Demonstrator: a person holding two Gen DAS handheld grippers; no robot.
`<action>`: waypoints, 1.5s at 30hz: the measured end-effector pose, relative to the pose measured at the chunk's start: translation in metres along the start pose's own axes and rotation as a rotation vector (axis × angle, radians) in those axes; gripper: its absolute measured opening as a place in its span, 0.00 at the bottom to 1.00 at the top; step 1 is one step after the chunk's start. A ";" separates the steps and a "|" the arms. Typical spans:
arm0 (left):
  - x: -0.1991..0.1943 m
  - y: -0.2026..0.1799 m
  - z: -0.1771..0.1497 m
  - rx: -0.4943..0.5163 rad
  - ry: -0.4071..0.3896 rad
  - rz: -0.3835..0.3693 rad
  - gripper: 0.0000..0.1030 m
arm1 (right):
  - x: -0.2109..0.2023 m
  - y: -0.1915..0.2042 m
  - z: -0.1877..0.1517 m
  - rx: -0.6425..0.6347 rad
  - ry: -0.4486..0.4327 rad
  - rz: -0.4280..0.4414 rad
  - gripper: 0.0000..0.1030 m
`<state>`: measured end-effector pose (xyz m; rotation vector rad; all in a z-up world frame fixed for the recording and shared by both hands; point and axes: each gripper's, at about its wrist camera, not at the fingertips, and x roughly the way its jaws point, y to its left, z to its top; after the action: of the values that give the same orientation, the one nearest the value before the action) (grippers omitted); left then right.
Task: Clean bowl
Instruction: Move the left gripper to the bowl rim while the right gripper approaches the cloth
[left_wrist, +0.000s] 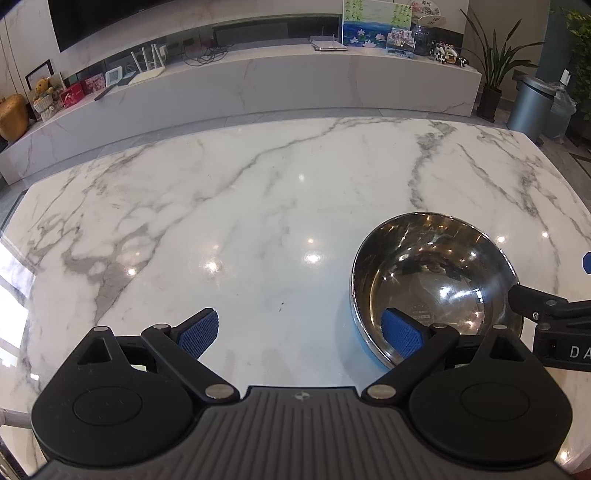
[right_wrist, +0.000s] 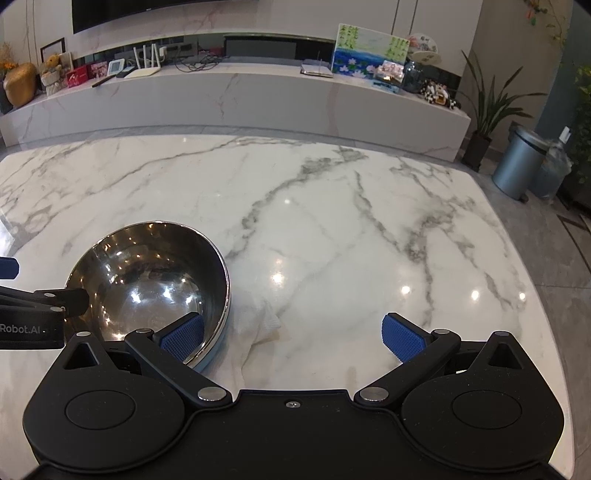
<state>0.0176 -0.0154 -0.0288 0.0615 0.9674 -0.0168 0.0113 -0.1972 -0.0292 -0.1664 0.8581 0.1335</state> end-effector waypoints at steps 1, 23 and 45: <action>0.002 0.000 0.000 0.001 0.004 -0.002 0.89 | 0.001 0.000 0.000 -0.001 0.001 0.000 0.99; 0.026 -0.002 0.001 -0.081 0.089 -0.103 0.43 | -0.013 -0.003 -0.003 -0.031 -0.039 0.054 0.93; 0.029 -0.019 0.004 -0.061 0.084 -0.131 0.18 | -0.012 -0.025 -0.023 0.025 0.050 0.236 0.46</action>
<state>0.0367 -0.0347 -0.0510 -0.0581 1.0538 -0.1060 -0.0088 -0.2272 -0.0319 -0.0442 0.9272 0.3400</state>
